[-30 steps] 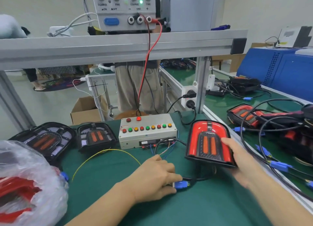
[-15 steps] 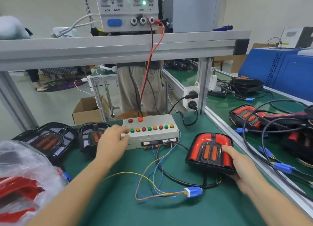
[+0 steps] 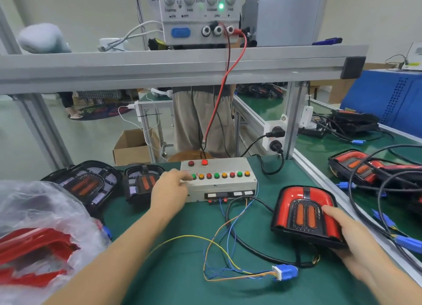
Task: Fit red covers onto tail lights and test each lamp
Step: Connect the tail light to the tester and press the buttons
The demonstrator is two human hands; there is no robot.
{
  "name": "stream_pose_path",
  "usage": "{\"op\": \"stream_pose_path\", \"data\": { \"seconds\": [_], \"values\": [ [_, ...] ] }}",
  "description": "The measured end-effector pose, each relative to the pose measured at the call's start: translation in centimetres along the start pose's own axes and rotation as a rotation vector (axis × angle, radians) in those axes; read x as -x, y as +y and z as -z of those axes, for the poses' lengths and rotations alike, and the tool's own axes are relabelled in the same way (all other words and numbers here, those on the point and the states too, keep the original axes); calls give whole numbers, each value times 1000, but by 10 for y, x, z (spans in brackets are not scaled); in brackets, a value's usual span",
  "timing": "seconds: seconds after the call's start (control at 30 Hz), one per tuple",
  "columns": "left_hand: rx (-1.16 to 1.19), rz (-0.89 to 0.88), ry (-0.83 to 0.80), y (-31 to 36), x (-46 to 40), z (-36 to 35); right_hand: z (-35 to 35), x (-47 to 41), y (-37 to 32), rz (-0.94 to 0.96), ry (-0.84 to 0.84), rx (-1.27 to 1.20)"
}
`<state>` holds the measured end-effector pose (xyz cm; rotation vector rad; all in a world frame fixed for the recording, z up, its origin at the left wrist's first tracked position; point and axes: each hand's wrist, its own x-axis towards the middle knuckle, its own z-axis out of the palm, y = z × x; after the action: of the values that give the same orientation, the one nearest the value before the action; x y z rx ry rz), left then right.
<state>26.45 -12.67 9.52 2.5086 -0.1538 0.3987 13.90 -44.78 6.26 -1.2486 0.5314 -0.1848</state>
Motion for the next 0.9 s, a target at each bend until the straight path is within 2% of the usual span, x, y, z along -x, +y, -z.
{"op": "stream_pose_path", "data": {
  "seconds": [0.13,0.37,0.63,0.9],
  "values": [
    [6,61,-16,-16,-5,6,4,-3,1,-60,-99,-69],
    [-75,-29,-68,-19,2,-1,7,-6,-4,-129,-173,-68],
    [-347,-111,-49,-21,-2,-7,10,-8,1,-72,-243,-34],
    [-365,-88,-78,-20,-1,-9,13,-12,7,-17,-234,26]
  ]
}}
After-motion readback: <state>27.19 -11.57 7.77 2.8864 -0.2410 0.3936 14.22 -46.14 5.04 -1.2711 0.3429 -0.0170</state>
